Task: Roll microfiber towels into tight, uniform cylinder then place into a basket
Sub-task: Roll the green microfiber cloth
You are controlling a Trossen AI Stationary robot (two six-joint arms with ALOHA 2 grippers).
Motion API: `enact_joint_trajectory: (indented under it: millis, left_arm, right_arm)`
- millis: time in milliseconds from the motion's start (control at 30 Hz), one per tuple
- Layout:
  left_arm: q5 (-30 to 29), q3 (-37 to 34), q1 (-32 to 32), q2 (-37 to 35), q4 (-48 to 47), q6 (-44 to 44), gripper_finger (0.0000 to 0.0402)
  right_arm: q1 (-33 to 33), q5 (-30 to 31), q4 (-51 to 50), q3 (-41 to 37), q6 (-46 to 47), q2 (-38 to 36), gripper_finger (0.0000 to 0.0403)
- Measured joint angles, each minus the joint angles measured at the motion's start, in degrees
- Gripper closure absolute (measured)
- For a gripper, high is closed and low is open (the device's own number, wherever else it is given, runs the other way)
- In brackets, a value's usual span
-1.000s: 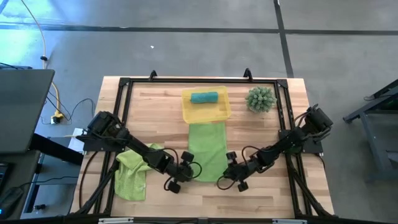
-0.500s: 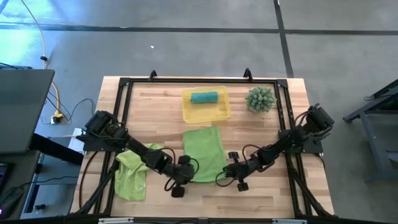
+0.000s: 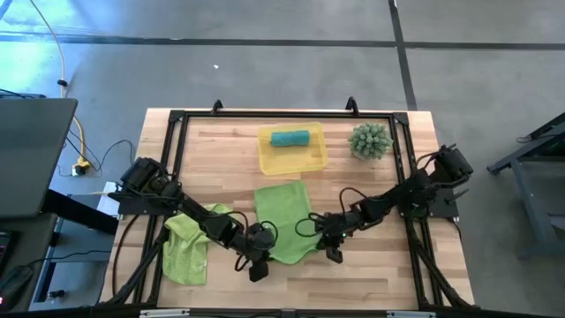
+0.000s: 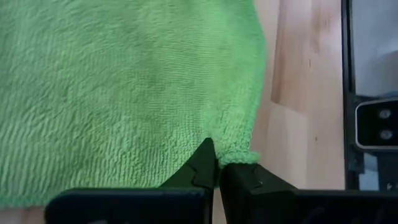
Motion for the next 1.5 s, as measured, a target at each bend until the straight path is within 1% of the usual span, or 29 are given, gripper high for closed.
enact_joint_trajectory:
  millis: [67, 133, 267, 433, 567, 667, 767, 900, 967, 1067, 1133, 1400, 1500]
  left_arm:
    - [0.29, 0.00, 0.00, -0.02, 0.00, -1.83, 0.0399]
    - [0.52, 0.00, 0.02, -0.04, -0.02, -3.43, 0.0399]
    - [0.84, 0.02, 0.02, -0.07, -0.57, -5.94, 0.0399]
    - [-0.29, 0.07, 0.07, -0.15, -4.04, -8.51, 0.0399]
    - [-2.88, 0.07, 0.07, -0.15, -5.62, -10.48, 0.0399]
    - [-3.20, 0.07, 0.07, -0.26, -5.40, -12.02, 0.0398]
    - [-3.71, 0.07, 0.07, -2.36, -5.83, -12.45, 0.0398]
    - [-8.09, 0.07, 0.02, -4.58, -7.90, -12.47, 0.0399]
    - [-9.15, 0.13, 0.06, -4.92, -8.34, -12.47, 0.0398]
    - [-9.53, 0.07, 0.09, -4.56, -9.38, -13.52, 0.0399]
    - [-9.62, 0.10, 0.08, -3.84, -9.54, -14.73, 0.0399]
    - [-10.20, 0.11, 0.09, -0.94, -11.84, -17.37, 0.0398]
    - [-10.80, 0.13, 0.35, -0.58, -11.80, -17.39, 0.0399]
  right_arm:
    - [-0.34, -2.10, 0.07, 0.00, 2.17, -0.34, 0.0402]
    - [-0.65, -2.35, 0.32, 0.00, 3.31, -0.58, 0.0402]
    - [-1.49, -2.18, -0.73, 0.02, 5.63, -0.58, 0.0402]
    - [-2.30, -0.08, -3.30, 0.08, 8.62, -0.50, 0.0402]
    - [-2.29, 1.34, -3.49, 0.11, 8.34, -0.45, 0.0402]
    - [-2.31, 1.85, -3.65, 0.11, 8.38, -0.45, 0.0402]
    - [-2.33, 1.72, -3.73, 0.11, 8.35, -0.42, 0.0402]
    - [-2.33, 1.32, -3.78, 0.11, 8.33, -0.47, 0.0402]
    - [-2.33, 1.36, -4.06, 0.11, 8.35, -0.47, 0.0402]
    - [-2.33, 3.21, -4.56, 0.11, 8.05, -0.49, 0.0402]
    - [-2.33, 4.21, -4.65, 0.11, 6.28, -0.49, 0.0402]
    - [-2.33, 4.58, -4.18, 0.13, 3.17, -0.51, 0.0402]
    - [-2.33, 4.29, -4.35, 0.13, 1.68, -0.57, 0.0390]
